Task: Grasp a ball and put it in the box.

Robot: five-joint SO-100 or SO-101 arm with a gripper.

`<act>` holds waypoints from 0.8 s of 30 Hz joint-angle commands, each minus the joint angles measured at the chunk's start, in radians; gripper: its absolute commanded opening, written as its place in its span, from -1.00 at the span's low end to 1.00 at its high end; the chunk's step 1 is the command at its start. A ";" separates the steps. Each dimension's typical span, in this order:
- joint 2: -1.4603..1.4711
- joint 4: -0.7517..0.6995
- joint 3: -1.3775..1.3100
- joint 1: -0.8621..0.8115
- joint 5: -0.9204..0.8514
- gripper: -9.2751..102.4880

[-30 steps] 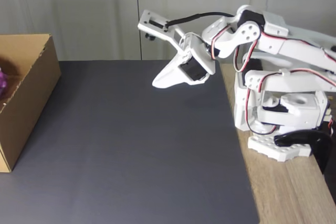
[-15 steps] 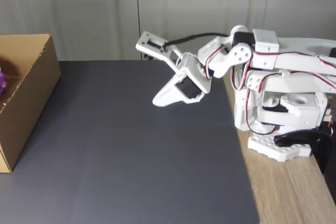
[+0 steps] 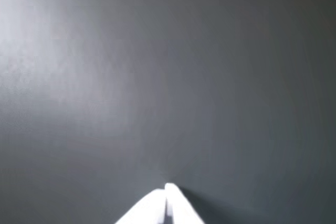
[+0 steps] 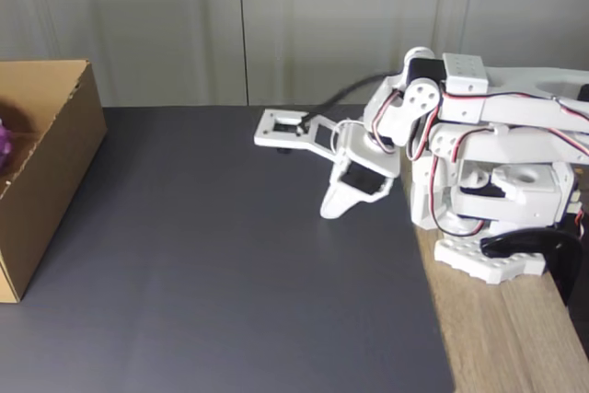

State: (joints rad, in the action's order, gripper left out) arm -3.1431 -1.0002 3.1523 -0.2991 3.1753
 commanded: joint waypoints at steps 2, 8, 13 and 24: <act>0.012 -0.063 -0.005 0.012 0.017 -0.84; 0.012 -0.120 -0.005 0.009 -0.041 -0.84; 0.012 -0.129 -0.005 0.020 -0.109 -0.84; 0.012 -0.129 -0.005 0.028 -0.109 -0.82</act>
State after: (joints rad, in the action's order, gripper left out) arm -3.1385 -1.1075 3.1431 -0.2777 3.0710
